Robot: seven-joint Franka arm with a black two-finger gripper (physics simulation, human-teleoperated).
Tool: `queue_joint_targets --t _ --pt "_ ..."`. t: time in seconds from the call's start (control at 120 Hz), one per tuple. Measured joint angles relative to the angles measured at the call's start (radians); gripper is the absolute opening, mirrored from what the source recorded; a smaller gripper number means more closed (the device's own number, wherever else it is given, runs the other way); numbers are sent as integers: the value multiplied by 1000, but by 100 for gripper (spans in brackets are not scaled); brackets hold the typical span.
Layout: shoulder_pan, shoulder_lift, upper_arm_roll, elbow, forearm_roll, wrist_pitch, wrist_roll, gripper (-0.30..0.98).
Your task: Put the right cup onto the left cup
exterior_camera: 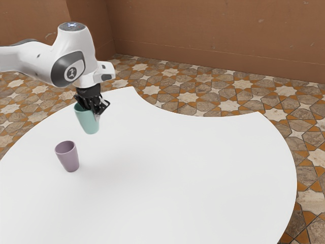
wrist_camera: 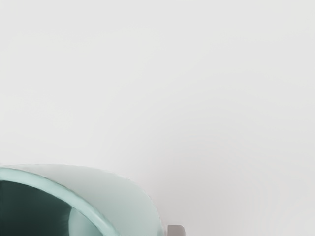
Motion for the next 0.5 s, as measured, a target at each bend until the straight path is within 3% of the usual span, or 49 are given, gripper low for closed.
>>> queue_joint_targets --t 0.242,0.5 --pt "36 -86 65 -99 4 -33 -8 -8" --pt "2 -110 99 -156 19 -32 -15 -8"
